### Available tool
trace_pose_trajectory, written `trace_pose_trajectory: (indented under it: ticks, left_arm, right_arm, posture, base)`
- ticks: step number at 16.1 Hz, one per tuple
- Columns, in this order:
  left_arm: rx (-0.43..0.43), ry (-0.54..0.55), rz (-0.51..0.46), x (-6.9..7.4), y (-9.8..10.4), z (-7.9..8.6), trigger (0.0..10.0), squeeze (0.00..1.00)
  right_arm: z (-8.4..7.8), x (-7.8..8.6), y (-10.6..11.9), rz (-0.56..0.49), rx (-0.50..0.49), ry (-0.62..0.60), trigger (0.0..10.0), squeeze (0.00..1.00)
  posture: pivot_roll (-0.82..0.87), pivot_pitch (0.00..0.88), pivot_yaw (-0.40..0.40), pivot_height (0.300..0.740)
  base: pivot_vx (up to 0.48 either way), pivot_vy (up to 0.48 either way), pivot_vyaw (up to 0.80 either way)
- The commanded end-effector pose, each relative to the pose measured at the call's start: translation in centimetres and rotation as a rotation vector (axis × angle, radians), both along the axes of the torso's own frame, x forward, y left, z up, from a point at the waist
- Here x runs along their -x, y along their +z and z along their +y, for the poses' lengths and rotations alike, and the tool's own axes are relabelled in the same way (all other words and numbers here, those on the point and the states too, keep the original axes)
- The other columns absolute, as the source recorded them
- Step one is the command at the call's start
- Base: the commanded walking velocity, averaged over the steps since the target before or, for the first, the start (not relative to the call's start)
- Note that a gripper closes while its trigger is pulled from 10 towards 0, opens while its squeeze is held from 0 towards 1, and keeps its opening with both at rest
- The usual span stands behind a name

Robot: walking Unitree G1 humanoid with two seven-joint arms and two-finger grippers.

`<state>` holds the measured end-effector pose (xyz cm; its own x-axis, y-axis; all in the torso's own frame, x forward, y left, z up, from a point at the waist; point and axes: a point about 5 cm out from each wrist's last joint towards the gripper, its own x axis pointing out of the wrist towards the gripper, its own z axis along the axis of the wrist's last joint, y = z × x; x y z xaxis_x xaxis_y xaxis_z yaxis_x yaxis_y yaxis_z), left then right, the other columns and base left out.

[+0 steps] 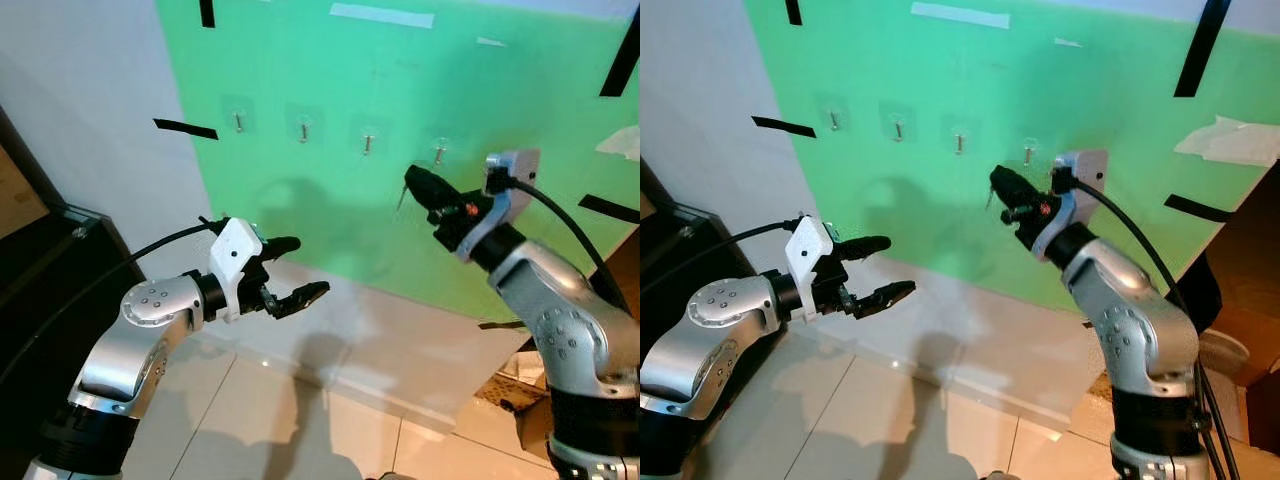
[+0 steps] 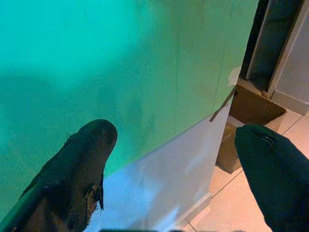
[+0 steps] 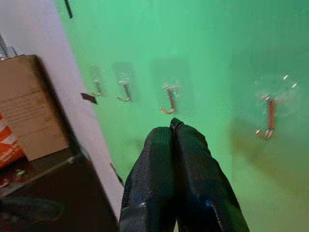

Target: Hang keys on a hook

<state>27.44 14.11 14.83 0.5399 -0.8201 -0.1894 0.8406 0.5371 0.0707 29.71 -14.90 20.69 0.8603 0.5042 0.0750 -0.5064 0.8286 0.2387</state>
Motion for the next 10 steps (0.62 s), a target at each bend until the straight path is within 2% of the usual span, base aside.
trace_pose_trajectory:
  ticks: [1, 5, 10]
  left_arm:
    - [-0.006, -0.013, 0.002, -0.1, 0.2, -0.2, 10.0, 0.0]
    - [-0.006, -0.014, 0.002, -0.3, 0.2, -0.3, 10.0, 0.0]
    - [-0.004, -0.022, 0.003, -0.4, 0.2, -0.4, 10.0, 0.0]
  right_arm:
    - [-0.2, -0.4, 0.3, -0.011, 0.003, -0.03, 10.0, 0.0]
    - [-0.8, -1.2, 0.3, 0.002, -0.018, -0.104, 10.0, 0.0]
    - [-1.9, -0.9, 0.3, 0.024, -0.072, -0.135, 10.0, 0.0]
  posture:
    - [-0.12, 0.0, 0.013, 0.74]
    - [-0.12, 0.0, 0.01, 0.74]
    - [-0.13, 0.0, 0.016, 0.74]
  base:
    - [0.0, 0.0, 0.0]
    - [0.0, 0.0, 0.0]
    - [0.0, 0.0, 0.0]
